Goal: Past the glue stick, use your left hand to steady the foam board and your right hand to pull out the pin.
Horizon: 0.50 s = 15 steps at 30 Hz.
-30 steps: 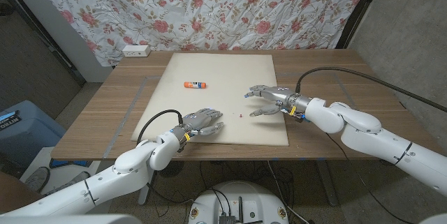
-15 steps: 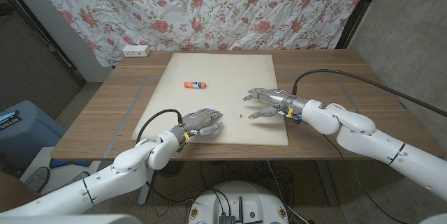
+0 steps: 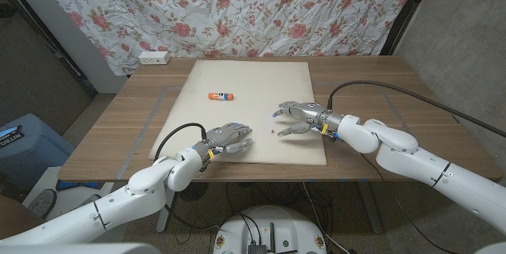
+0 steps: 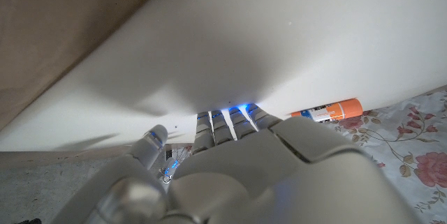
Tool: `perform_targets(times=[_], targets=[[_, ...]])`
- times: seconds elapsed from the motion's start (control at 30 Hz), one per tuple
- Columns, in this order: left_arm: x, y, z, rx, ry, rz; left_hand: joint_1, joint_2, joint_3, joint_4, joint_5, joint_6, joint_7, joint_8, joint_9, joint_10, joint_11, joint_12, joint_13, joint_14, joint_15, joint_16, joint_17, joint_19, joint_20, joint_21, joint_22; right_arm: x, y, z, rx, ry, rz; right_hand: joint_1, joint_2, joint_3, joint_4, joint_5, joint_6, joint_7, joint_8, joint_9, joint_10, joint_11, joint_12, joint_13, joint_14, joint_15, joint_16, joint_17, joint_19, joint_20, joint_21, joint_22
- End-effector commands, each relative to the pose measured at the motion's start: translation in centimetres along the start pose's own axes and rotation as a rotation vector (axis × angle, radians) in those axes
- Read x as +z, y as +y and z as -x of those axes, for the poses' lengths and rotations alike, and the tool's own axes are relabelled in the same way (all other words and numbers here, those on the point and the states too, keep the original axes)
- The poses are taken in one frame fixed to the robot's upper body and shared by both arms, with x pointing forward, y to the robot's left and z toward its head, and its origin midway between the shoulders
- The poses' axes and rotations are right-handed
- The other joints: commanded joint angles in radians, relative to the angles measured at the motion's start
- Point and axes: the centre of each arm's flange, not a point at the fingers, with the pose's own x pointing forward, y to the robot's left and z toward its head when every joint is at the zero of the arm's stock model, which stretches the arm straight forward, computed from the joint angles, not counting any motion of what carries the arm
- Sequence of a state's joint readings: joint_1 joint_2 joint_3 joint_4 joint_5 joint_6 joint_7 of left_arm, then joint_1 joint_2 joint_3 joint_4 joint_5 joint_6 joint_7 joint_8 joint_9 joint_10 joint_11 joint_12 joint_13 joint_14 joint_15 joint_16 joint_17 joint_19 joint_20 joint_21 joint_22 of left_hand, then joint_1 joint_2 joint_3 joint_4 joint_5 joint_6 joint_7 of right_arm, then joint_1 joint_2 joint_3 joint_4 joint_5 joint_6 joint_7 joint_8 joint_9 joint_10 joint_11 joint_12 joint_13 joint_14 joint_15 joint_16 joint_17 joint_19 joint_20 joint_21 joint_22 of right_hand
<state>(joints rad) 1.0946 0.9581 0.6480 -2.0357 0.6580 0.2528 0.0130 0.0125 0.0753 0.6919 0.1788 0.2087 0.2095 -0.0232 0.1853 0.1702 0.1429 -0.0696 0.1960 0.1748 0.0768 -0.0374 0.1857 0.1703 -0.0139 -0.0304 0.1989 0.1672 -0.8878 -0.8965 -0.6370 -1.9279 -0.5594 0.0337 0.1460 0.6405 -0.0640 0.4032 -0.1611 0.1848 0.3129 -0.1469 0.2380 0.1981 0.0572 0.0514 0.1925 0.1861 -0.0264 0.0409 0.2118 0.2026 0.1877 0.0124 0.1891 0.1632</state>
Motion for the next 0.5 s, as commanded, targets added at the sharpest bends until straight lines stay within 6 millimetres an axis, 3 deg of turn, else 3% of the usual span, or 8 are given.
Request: perform_targets(times=[0.03,0.5], targets=[[-0.03,0.00,-0.01,-0.004,-0.006,-0.006,0.011,0.123,0.011,-0.004,0.000,0.010,-0.002,0.007,0.005,0.008,-0.001,0.000,0.002,0.009,-0.041,-0.004,0.002,0.009,-0.047,-0.004,0.004,0.18,0.72,-0.72,-0.013,-0.007,-0.011,0.000,0.010,0.001,0.005,0.001,0.017,-0.005,0.012,0.002,0.010,-0.002,0.005,0.002,0.009,0.002,0.005,0.006,0.016,0.000,0.008,0.003],[-0.06,0.06,0.32,-0.012,-0.017,-0.013,0.015,0.122,0.025,-0.007,-0.001,0.016,-0.002,0.006,0.006,0.011,-0.003,0.000,0.002,0.010,-0.041,-0.005,0.001,0.009,-0.047,-0.005,0.003,0.31,1.60,-1.44,-0.048,-0.019,-0.006,0.016,0.015,0.003,0.000,0.004,0.055,-0.014,0.027,0.004,0.033,-0.013,0.010,0.003,0.034,-0.007,0.014,0.007,0.045,-0.005,0.011,0.003]])
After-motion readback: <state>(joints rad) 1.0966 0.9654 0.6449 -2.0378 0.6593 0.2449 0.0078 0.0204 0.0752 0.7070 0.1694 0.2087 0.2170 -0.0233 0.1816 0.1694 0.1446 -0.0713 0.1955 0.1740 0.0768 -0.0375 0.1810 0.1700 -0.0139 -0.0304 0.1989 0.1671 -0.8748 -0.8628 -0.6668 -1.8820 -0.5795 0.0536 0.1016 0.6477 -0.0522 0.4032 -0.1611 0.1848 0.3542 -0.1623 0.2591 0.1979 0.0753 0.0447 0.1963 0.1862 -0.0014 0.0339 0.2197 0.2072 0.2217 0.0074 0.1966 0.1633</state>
